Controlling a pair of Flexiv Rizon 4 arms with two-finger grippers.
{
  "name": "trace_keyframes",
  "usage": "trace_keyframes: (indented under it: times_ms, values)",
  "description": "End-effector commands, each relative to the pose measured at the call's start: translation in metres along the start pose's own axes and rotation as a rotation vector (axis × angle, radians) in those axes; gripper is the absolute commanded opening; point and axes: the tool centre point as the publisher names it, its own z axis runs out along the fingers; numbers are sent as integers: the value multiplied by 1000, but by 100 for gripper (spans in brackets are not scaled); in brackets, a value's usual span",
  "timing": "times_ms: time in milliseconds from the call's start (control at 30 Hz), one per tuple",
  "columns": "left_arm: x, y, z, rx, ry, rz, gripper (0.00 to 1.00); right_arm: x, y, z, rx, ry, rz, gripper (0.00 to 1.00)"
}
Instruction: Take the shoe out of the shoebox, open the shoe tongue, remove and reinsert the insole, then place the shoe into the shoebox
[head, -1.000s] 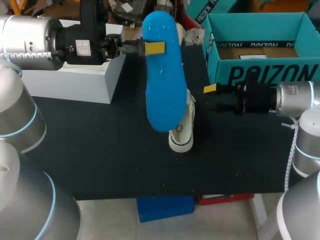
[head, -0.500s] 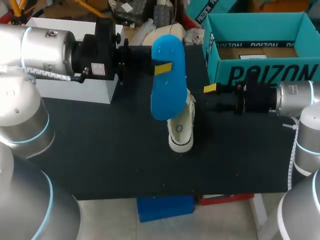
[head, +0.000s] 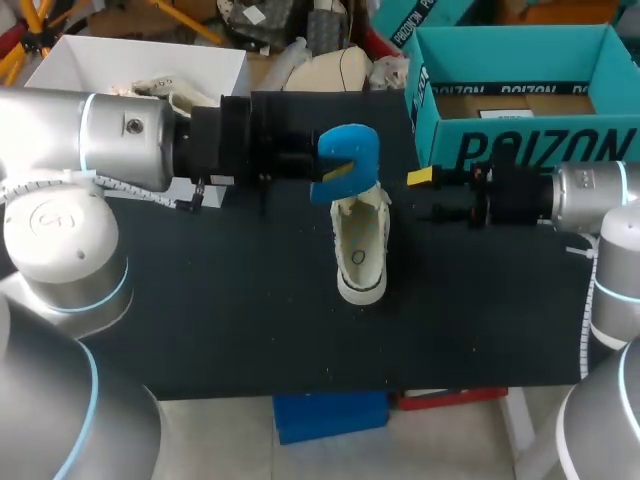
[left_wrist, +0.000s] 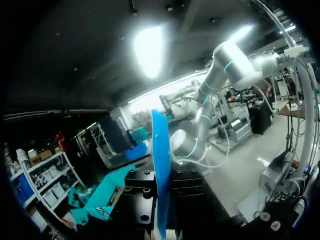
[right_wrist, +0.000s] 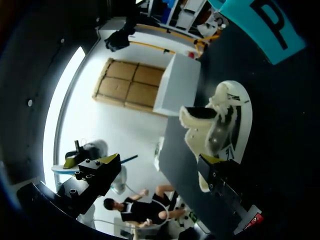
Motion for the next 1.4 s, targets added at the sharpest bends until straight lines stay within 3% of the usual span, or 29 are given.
trace_keyframes:
  times_ms: [33,200,300,333,400,567,767,1400]
  values:
    - [5,-2,0,-15,-21,88,0,0,0,1,-2,-1,0,100]
    - [5,-2,0,-15,-21,88,0,0,0,1,-2,-1,0,100]
    - [32,-11,-2,-25,-53,215,0,0,0,1,-2,-1,0,100]
    - [40,-11,-5,11,-78,235,0,0,0,1,-2,-1,0,100]
    - [53,-8,-9,-23,-90,345,0,0,0,1,-2,-1,0,100]
    - [77,11,-13,-21,-147,549,0,0,0,1,-2,-1,0,100]
    - [103,51,-3,26,-78,667,0,0,0,1,-2,-1,0,100]
    - [103,51,-3,26,-78,667,0,0,0,1,-2,-1,0,100]
